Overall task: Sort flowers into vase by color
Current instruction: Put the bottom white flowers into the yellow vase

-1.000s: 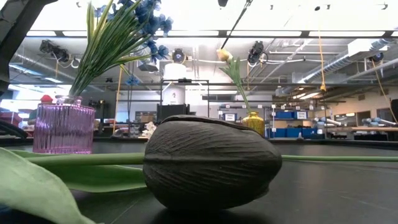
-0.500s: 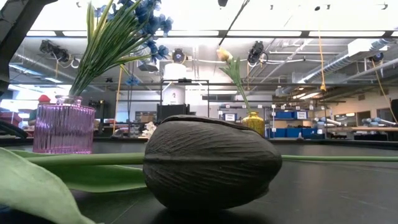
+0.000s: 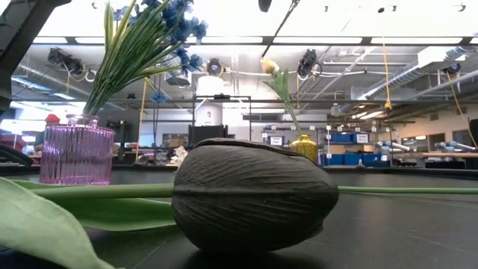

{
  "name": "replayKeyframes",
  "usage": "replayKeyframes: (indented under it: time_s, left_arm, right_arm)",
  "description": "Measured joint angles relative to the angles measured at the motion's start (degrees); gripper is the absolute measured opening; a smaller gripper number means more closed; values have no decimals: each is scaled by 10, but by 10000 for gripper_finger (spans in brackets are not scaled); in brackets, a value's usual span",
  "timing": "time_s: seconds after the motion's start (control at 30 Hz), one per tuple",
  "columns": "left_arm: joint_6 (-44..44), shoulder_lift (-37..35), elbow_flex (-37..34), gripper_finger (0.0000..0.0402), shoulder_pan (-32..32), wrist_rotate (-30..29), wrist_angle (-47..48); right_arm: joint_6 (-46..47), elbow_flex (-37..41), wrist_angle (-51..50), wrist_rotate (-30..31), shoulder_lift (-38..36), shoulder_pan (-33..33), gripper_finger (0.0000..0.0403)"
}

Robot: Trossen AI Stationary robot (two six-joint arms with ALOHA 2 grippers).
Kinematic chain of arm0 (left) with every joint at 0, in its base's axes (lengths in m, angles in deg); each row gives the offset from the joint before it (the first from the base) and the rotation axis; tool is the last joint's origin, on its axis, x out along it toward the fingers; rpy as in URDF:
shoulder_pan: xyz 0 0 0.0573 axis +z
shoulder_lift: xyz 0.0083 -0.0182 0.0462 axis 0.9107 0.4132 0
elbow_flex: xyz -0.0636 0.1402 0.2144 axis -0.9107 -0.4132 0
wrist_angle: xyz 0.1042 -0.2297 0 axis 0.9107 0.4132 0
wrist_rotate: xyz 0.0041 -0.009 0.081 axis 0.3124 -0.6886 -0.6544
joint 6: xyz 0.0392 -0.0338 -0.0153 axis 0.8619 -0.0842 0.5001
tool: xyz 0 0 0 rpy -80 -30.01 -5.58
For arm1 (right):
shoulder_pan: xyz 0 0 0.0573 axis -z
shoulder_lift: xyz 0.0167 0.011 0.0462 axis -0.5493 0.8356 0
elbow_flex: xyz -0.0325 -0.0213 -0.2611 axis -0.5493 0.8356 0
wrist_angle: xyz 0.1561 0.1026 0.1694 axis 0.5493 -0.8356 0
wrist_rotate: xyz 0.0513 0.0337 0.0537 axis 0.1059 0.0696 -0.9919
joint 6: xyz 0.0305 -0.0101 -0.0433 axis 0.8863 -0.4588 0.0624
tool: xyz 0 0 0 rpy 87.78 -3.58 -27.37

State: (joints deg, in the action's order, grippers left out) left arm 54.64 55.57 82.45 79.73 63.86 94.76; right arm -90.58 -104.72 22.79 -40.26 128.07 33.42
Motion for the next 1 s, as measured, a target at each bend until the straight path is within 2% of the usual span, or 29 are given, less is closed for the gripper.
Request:
replayKeyframes:
  time_s: [0.2,0.4,0.5,0.6,0.7,1.0]
  left_arm:
    - [-9,0,0,16,9,0,-19]
    - [-12,0,0,16,17,0,-18]
    - [-12,0,0,16,19,0,-18]
    - [-13,0,0,16,18,0,-19]
    - [-15,0,0,16,18,0,-23]
    - [-31,0,0,16,17,40,-55]
  right_arm:
    - [16,0,-49,12,-18,0,148]
    - [19,0,-147,131,-36,0,149]
    - [40,0,-192,160,-40,0,148]
    - [65,0,-204,149,-38,0,149]
    - [78,0,-188,108,-30,0,149]
    - [42,0,-71,43,8,0,148]
